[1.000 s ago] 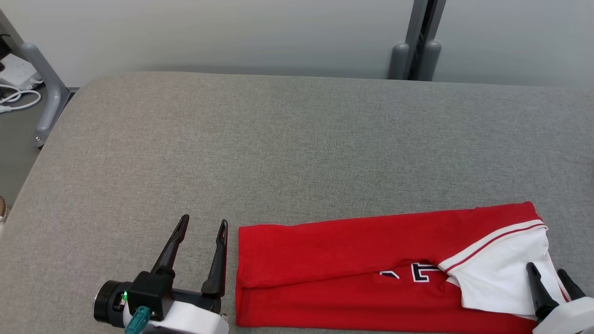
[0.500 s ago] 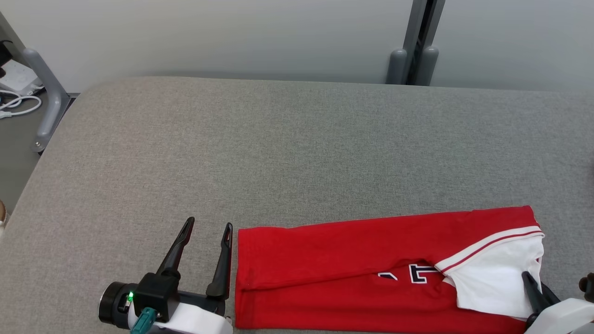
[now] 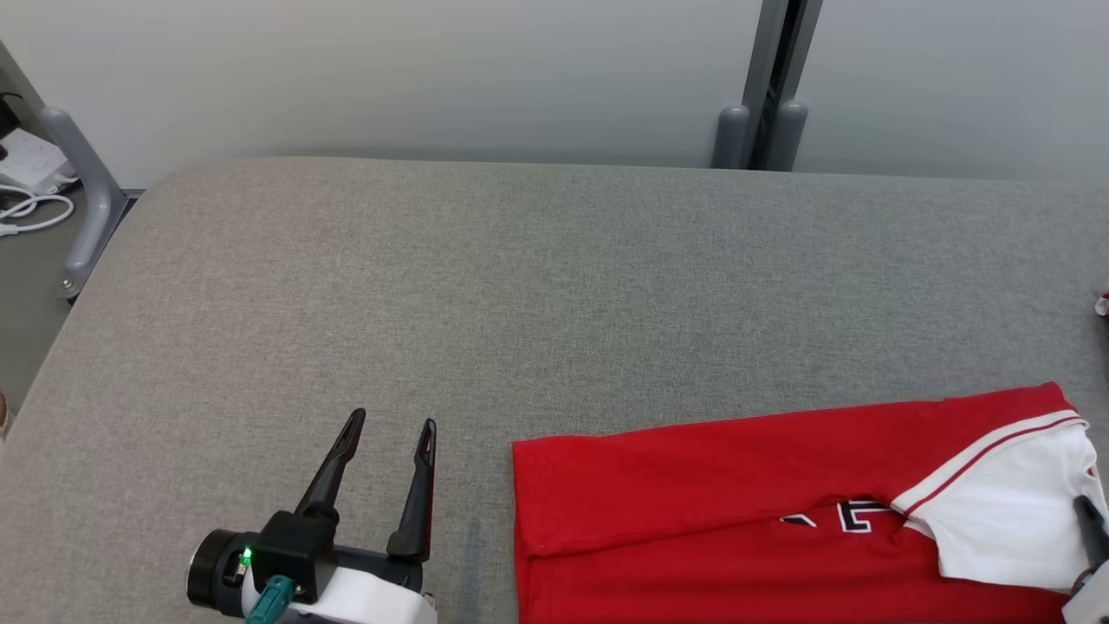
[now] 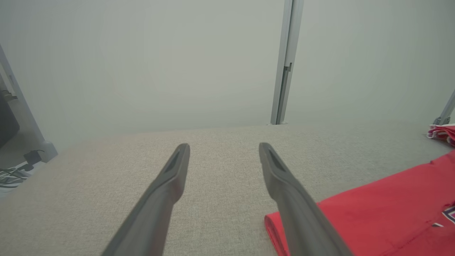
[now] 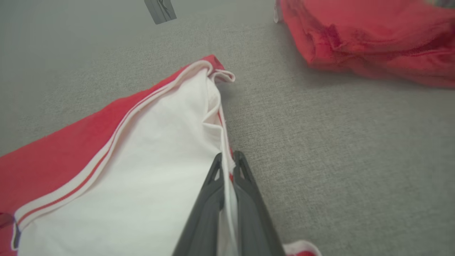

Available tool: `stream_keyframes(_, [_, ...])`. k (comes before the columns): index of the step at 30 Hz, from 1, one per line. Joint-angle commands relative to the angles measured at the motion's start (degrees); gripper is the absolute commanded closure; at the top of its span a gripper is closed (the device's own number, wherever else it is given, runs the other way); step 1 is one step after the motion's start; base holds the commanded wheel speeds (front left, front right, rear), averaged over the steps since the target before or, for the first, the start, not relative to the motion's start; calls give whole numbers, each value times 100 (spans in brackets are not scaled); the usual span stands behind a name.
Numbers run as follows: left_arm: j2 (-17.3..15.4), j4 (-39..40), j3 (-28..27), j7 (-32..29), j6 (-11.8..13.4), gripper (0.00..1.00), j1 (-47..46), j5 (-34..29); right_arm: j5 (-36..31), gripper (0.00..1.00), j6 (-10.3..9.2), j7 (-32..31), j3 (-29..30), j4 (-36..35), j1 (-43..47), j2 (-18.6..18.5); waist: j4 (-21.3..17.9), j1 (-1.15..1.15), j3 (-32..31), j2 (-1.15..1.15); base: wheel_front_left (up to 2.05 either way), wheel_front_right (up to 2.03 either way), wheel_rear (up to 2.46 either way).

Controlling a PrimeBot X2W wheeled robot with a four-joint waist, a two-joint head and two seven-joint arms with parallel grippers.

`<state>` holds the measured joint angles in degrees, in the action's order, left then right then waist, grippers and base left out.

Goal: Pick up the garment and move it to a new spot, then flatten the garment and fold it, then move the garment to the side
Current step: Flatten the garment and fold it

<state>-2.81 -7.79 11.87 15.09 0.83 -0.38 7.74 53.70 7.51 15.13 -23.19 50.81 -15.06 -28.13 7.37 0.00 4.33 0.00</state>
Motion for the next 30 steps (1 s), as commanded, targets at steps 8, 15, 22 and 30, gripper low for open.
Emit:
stream_keyframes(8, [-22, -10, -61, 0, 54, 0, 94, 74, 115, 100, -3, -3, -417, -84, -22, -91, -55, 0, -170, 0, 0, 0, 0])
stream_keyframes(15, [-23, -18, -50, 0, 76, 0, 170, 118, 553, 100, -2, -185, -959, -818, 62, -160, -186, 0, -345, 0, 0, 0, 0])
stream_keyframes(22, [-23, 9, -58, 0, 88, 0, 177, 145, 1348, 100, -2, -602, -1426, -2221, 159, -217, -324, 0, -423, 0, 0, 0, 0])
stream_keyframes(30, [-23, -2, -16, 0, 128, 0, 156, 204, 1950, 100, -2, -982, -1752, -3333, 150, -43, -369, 0, -436, 0, 0, 0, 0])
